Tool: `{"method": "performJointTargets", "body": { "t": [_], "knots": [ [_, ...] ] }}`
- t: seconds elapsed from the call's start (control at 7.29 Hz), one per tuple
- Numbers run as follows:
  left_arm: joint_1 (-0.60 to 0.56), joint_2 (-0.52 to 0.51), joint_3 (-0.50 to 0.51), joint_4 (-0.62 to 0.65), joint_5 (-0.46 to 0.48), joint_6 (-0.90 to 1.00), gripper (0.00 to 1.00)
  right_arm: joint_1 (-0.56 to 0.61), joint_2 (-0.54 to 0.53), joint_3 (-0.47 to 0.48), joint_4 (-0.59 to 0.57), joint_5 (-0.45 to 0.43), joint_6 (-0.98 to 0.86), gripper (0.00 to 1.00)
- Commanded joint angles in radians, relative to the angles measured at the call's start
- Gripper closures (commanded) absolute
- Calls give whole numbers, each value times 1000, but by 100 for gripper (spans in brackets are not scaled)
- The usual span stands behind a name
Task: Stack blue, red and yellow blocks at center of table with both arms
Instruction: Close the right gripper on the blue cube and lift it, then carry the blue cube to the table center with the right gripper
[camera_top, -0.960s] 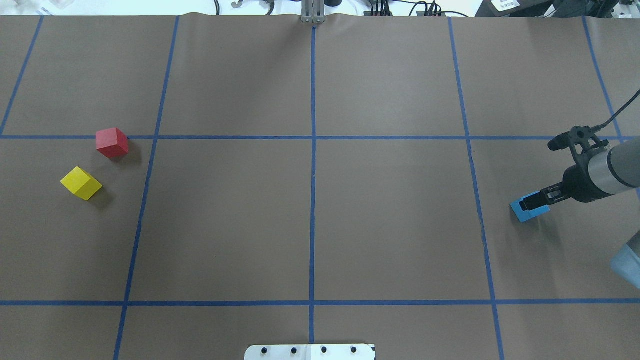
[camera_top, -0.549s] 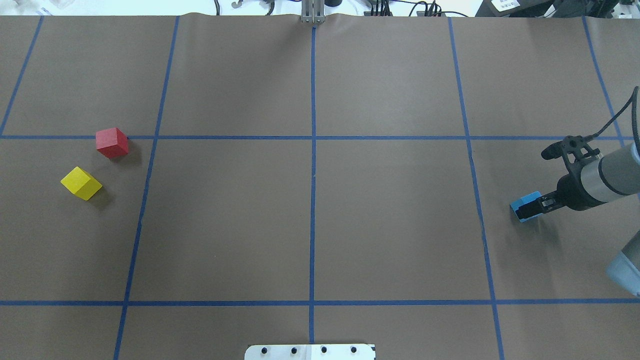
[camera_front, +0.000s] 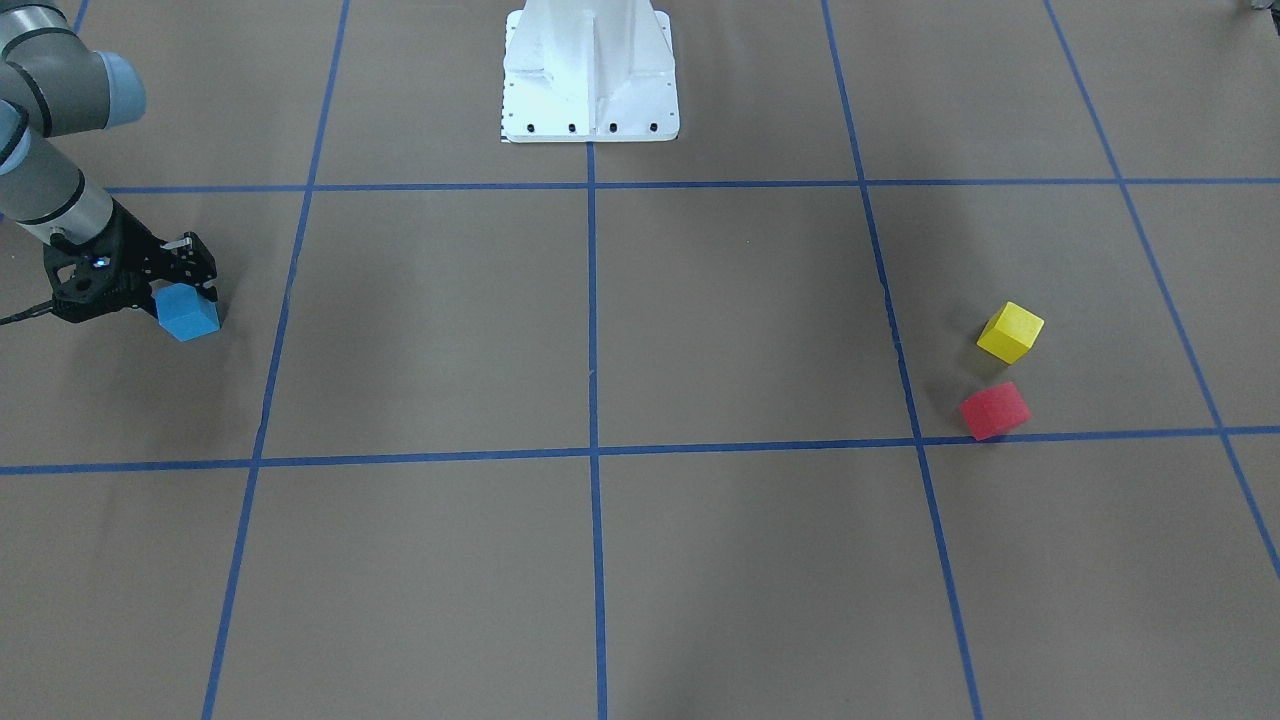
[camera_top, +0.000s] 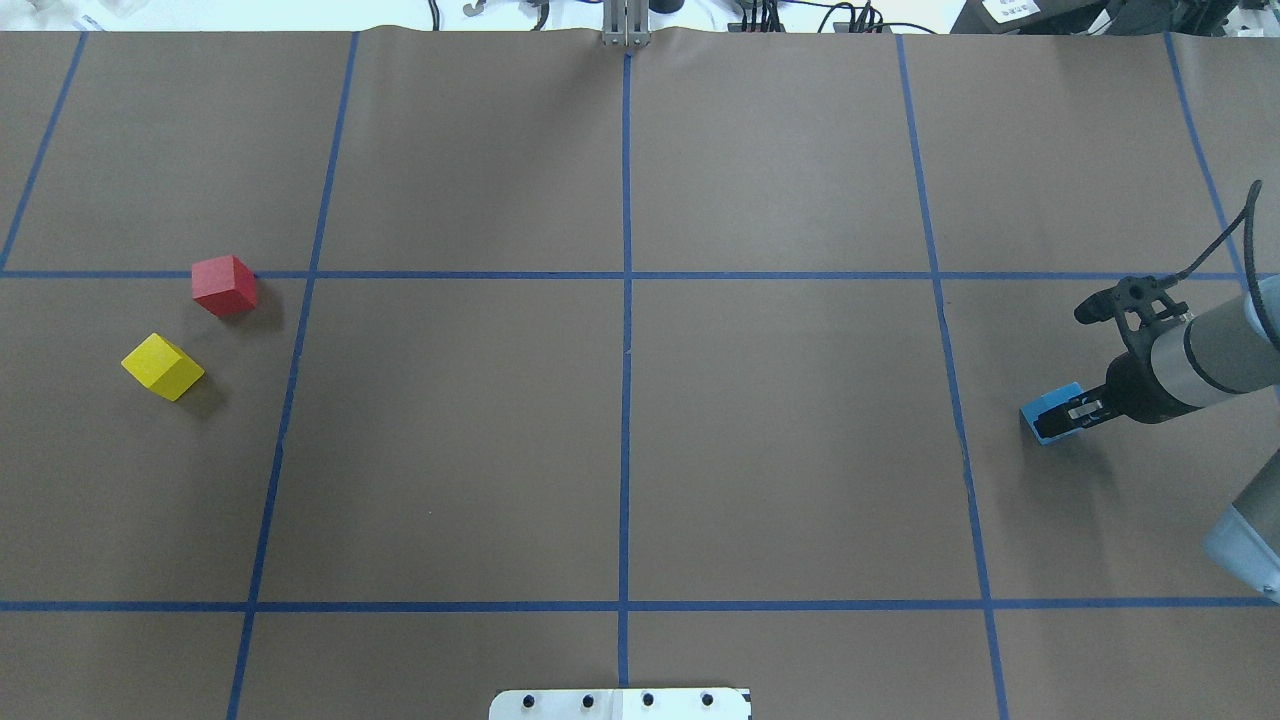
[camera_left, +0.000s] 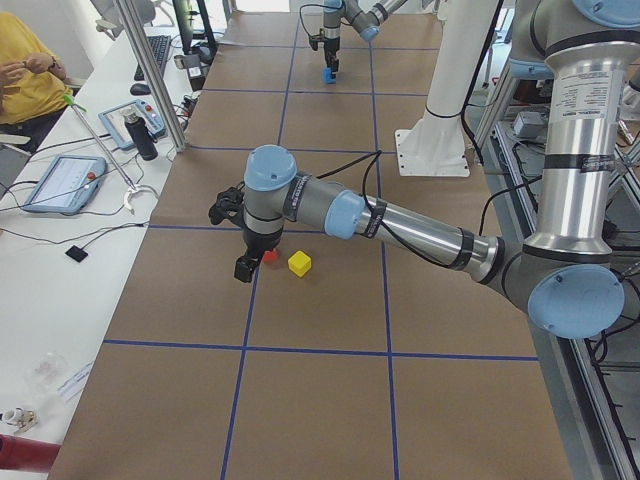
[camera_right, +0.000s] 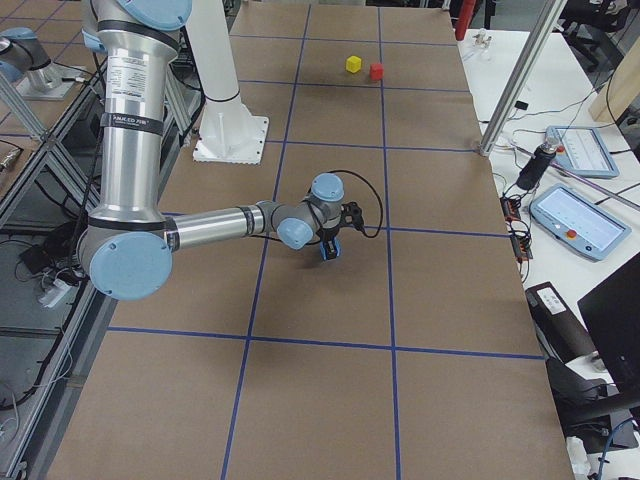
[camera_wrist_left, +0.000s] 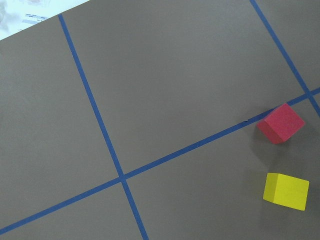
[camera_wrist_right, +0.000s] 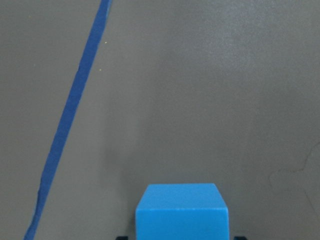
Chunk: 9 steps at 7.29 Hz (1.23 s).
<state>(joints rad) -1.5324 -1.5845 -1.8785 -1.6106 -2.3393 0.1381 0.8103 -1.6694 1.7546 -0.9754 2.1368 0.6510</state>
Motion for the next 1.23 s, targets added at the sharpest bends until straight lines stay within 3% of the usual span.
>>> {"method": "performJointTargets", "body": {
  "t": [0.0, 0.27, 0.69, 0.82, 1.1],
  "knots": [
    [0, 3, -1, 0, 0, 0, 0, 1, 55, -1, -8, -3, -1, 100],
    [0, 3, 1, 0, -2, 0, 0, 7, 178, -3, -78, -11, 2, 100],
    [0, 1, 4, 0, -2, 0, 0, -32, 525, -16, -511, -90, 86, 100],
    [0, 1, 6, 0, -2, 0, 0, -55, 625, -76, -538, -93, 170, 100],
    [0, 1, 6, 0, -3, -2, 0, -123, 846, -288, -539, -148, 322, 100]
  ]
}}
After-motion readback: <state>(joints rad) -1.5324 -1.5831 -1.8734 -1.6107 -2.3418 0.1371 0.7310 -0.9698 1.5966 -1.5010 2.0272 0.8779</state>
